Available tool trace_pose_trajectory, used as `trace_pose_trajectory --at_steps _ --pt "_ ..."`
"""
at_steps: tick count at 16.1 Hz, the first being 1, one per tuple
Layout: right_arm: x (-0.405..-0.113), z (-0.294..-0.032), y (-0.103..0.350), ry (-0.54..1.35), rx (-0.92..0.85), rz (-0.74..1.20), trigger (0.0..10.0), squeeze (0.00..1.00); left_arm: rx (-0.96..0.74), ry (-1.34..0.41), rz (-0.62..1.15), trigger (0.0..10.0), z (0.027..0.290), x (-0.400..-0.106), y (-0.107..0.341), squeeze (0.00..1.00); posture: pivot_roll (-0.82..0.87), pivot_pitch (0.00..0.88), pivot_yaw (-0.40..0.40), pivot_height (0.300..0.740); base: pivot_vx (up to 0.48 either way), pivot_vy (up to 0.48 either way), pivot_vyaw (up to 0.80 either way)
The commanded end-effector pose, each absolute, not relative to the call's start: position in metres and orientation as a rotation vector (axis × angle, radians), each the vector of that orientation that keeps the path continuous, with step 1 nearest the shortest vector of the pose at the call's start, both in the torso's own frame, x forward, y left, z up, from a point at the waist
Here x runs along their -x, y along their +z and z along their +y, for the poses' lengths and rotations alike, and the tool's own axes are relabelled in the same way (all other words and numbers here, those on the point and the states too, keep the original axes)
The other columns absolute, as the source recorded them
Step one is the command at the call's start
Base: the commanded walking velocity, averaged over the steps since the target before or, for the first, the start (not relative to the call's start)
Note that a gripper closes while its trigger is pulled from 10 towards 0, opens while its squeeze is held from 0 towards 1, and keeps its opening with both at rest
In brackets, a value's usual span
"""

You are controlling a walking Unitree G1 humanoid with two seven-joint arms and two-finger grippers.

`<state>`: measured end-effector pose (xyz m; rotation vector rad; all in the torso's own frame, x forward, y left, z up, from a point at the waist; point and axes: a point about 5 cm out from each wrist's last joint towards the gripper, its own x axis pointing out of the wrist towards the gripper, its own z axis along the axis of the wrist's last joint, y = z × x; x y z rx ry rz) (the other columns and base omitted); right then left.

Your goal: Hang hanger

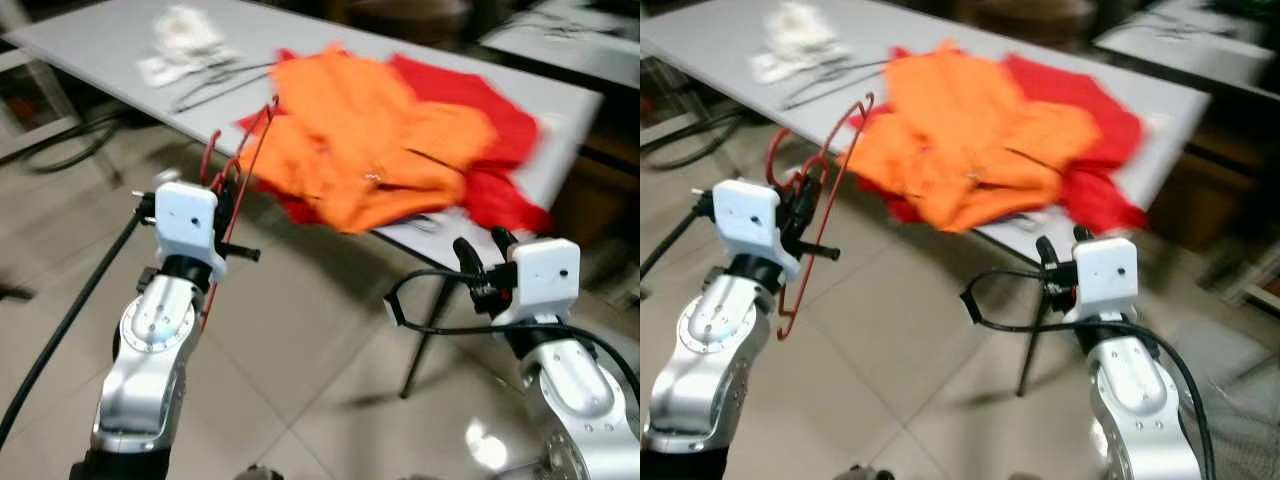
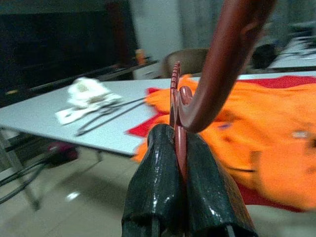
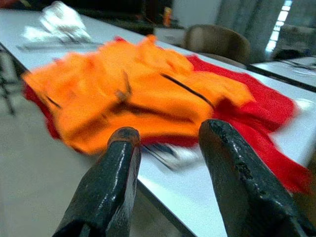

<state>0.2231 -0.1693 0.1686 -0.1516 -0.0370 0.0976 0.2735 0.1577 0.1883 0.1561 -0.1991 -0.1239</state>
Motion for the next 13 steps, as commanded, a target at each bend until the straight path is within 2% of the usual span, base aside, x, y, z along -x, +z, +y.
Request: trace_pose_trajectory --at_steps 1,13 --pt "-0.2235 -0.1697 0.176 0.088 0.127 -0.078 10.0 0.0 -0.16 -0.131 -0.205 10.0 0.1559 -0.2736 0.1914 0.0 -0.1 0.08 0.081 0.74 0.341 0.0 0.0" --pt "-0.2241 -0.1709 0.1808 0.086 0.096 -0.105 10.0 0.0 -0.159 -0.159 -0.192 10.0 0.1502 -0.2718 0.1892 0.0 -0.1 0.083 0.082 0.74 0.327 0.0 0.0"
